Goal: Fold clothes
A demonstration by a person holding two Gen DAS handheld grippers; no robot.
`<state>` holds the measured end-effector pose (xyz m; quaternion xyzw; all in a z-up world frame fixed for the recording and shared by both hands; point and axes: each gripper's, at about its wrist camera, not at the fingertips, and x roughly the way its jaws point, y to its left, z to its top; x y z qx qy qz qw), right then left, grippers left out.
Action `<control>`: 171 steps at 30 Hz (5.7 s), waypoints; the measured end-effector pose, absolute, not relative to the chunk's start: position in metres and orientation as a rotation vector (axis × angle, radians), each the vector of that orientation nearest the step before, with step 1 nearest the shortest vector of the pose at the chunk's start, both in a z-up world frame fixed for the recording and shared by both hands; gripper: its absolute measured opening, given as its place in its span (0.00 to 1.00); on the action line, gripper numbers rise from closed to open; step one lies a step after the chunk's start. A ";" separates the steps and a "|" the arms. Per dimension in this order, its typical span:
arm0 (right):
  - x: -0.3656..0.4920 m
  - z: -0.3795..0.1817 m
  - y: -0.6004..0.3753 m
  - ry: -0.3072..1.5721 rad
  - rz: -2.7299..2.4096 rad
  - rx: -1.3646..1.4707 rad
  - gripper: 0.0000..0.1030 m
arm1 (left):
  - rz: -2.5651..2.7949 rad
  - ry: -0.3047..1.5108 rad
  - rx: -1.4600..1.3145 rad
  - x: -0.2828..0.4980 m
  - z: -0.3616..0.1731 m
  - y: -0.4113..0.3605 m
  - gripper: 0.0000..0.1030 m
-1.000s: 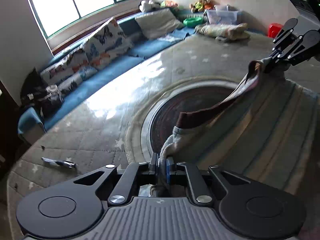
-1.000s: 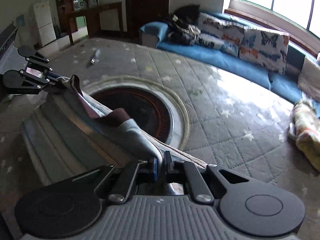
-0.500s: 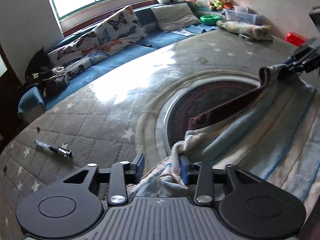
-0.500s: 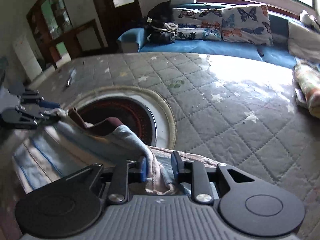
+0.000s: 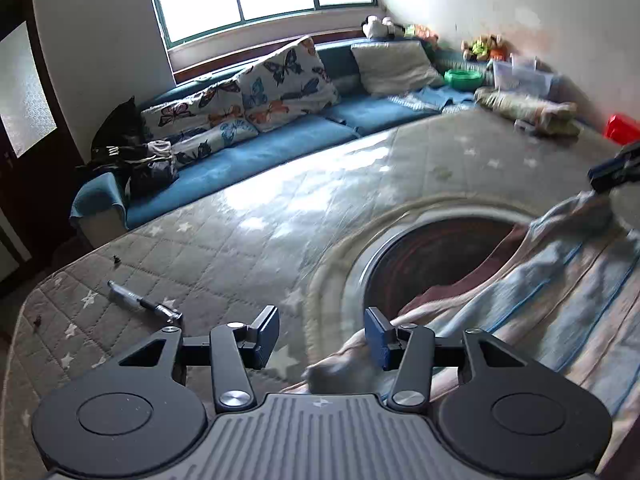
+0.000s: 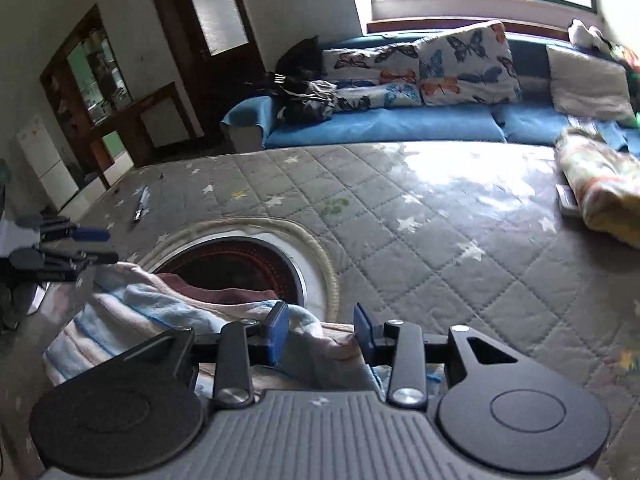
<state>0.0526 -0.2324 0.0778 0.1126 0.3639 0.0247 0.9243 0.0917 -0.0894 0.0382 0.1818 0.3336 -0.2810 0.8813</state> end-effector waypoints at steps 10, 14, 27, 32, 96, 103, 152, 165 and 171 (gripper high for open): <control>0.090 0.055 -0.170 0.808 0.165 0.196 0.29 | -0.698 0.745 0.257 0.077 0.031 -0.131 0.33; 0.105 0.043 -0.151 0.814 0.163 0.164 0.28 | -0.719 0.774 0.242 0.079 0.019 -0.147 0.33; 0.120 0.029 -0.128 0.806 0.121 0.091 0.28 | -0.674 0.758 0.208 0.072 0.016 -0.141 0.33; 0.127 0.028 -0.127 0.802 0.085 0.076 0.27 | -0.683 0.738 0.209 0.046 0.014 -0.139 0.34; 0.078 0.033 -0.222 0.739 -0.172 0.138 0.03 | -0.457 0.796 0.057 0.073 0.014 -0.051 0.31; 0.079 0.041 -0.203 0.719 -0.126 0.053 0.10 | -0.460 0.786 0.059 0.072 0.014 -0.051 0.32; -0.096 0.044 -0.181 0.846 -0.091 -0.036 0.18 | -0.550 0.833 0.045 -0.087 0.017 -0.011 0.36; -0.127 0.063 -0.178 0.819 -0.116 -0.031 0.27 | -0.444 0.802 -0.080 -0.088 0.032 0.009 0.53; -0.110 0.064 -0.156 0.790 -0.035 -0.033 0.28 | -0.428 0.847 -0.099 -0.080 0.015 -0.007 0.51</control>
